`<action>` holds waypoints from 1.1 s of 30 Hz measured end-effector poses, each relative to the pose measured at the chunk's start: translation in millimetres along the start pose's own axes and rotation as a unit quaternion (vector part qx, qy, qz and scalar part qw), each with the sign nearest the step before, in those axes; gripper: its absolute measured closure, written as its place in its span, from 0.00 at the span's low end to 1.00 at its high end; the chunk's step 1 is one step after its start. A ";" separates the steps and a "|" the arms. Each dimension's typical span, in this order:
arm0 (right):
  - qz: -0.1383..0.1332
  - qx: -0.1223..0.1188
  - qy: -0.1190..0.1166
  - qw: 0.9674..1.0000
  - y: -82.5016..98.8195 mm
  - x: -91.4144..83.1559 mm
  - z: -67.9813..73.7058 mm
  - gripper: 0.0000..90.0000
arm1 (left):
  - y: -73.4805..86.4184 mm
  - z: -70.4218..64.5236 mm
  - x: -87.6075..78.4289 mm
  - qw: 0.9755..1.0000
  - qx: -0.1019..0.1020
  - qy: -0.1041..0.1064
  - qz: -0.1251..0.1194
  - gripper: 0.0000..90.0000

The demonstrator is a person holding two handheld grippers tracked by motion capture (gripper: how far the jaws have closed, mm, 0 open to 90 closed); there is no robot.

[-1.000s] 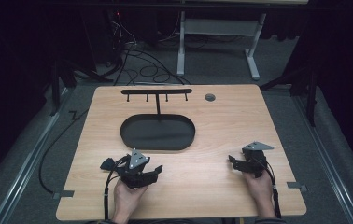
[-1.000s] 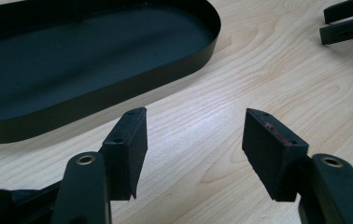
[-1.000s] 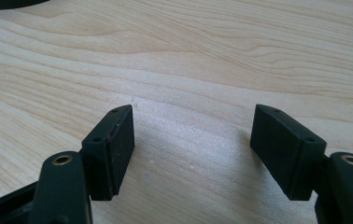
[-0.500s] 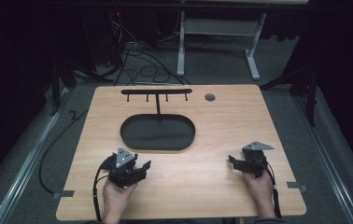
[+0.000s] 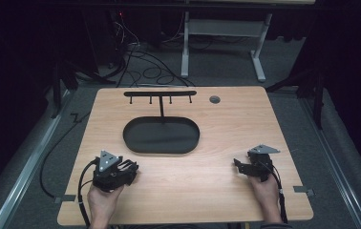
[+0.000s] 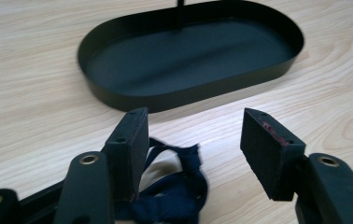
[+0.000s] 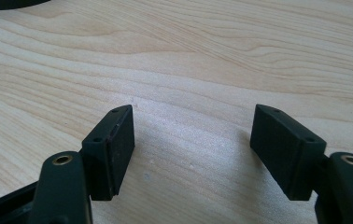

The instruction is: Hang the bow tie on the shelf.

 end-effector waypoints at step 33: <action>0.001 -0.003 0.002 1.000 -0.1 0.1 0.4 0.36 | 24.4 39.7 42.2 0.998 -0.015 -0.016 0.057 0.60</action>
Point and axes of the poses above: each handheld gripper's, and its own axes: x roughly forward along the jaws, y roughly out of its underside, z roughly to its left, the point moved 7 cm from there along x, roughly forward along the jaws, and after that the axes turned 8 degrees about -x, right-handed, at the moved point
